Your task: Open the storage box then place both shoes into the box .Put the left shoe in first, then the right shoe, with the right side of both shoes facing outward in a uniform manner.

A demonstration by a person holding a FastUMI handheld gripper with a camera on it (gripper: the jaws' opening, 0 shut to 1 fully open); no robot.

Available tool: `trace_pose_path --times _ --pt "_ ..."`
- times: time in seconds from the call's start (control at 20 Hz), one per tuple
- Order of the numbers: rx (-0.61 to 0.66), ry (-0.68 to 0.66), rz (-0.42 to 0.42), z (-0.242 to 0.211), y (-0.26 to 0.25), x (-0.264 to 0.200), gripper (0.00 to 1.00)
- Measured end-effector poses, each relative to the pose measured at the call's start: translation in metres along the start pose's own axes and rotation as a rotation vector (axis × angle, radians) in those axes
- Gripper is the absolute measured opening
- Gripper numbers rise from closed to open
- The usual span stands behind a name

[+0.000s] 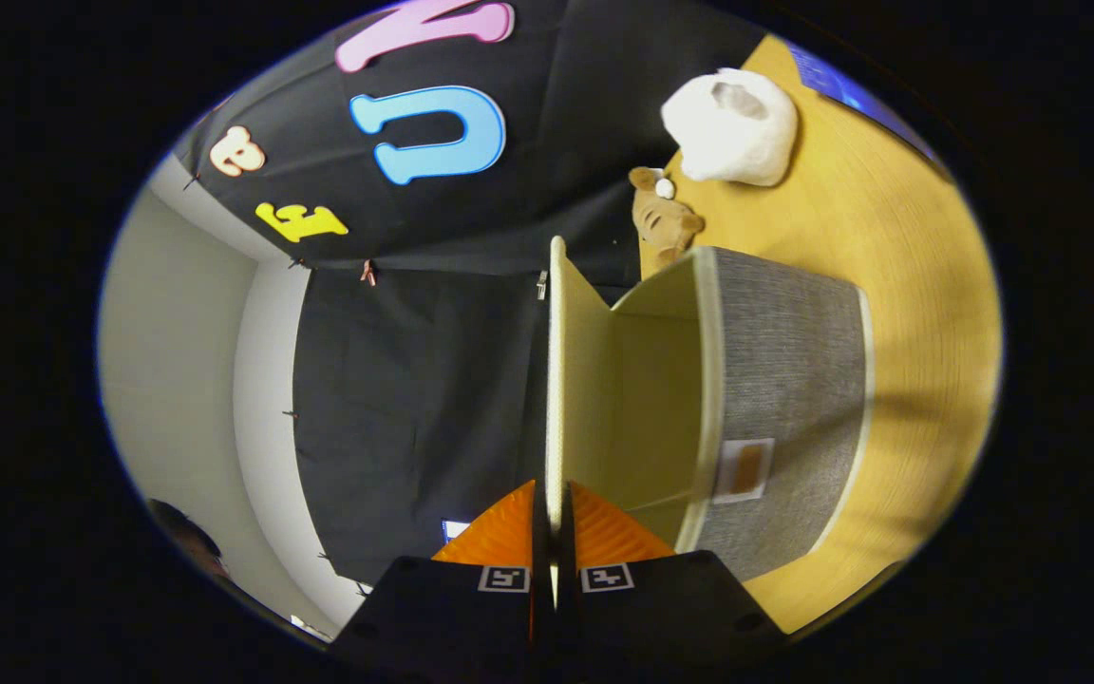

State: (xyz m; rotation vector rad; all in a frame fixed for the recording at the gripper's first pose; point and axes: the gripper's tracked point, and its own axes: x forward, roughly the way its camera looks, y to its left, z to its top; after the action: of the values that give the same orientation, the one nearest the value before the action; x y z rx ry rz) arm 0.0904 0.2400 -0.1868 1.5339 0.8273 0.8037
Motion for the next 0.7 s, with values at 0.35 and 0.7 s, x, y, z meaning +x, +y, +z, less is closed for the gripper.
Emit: trace_pose_path --times 0.35,0.7 --pt "-0.172 0.003 -0.044 -0.012 0.066 0.064 0.05" --pt "-0.268 0.02 -0.091 -0.03 0.095 0.147 0.05"
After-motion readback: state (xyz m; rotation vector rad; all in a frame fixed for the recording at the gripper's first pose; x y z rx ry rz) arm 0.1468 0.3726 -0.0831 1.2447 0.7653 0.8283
